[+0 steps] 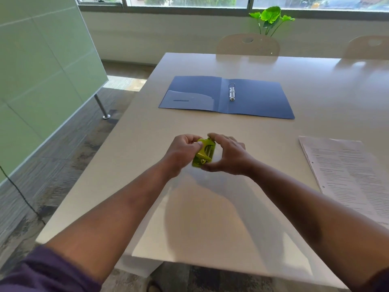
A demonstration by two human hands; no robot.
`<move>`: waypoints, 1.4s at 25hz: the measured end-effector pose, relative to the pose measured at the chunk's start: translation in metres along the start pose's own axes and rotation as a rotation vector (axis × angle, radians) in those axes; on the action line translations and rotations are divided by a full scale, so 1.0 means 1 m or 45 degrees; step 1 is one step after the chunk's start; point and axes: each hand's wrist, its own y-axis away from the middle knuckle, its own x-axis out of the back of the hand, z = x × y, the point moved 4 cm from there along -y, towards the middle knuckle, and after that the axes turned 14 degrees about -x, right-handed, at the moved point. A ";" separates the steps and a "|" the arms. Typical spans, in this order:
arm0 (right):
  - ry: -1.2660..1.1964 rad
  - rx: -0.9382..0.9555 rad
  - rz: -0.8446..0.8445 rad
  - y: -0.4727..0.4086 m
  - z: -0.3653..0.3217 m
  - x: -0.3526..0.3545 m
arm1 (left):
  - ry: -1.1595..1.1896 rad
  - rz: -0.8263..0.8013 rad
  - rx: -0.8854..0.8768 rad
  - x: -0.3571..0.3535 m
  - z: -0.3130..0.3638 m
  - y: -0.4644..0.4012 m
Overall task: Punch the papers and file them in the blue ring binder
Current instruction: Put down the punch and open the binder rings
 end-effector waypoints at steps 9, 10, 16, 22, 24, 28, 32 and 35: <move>-0.056 0.156 0.048 -0.023 -0.128 -0.070 | -0.050 0.251 -0.038 0.127 -0.019 0.030; -0.069 0.161 0.036 -0.026 -0.141 -0.080 | -0.072 0.290 -0.039 0.142 -0.024 0.032; -0.129 0.215 -0.093 -0.044 -0.204 -0.132 | -0.171 0.435 0.000 0.215 -0.062 0.041; -0.149 0.229 -0.129 -0.054 -0.228 -0.153 | -0.001 0.525 -0.001 0.232 -0.075 0.042; -0.137 0.235 -0.142 -0.056 -0.231 -0.156 | 0.058 0.551 0.007 0.234 -0.081 0.042; -0.117 0.264 -0.121 -0.056 -0.230 -0.159 | 0.014 0.597 -0.003 0.234 -0.084 0.044; -0.067 0.290 -0.115 -0.057 -0.230 -0.162 | -0.076 0.631 0.026 0.236 -0.089 0.045; -0.031 0.296 -0.131 -0.057 -0.231 -0.164 | -0.170 0.639 0.028 0.239 -0.089 0.046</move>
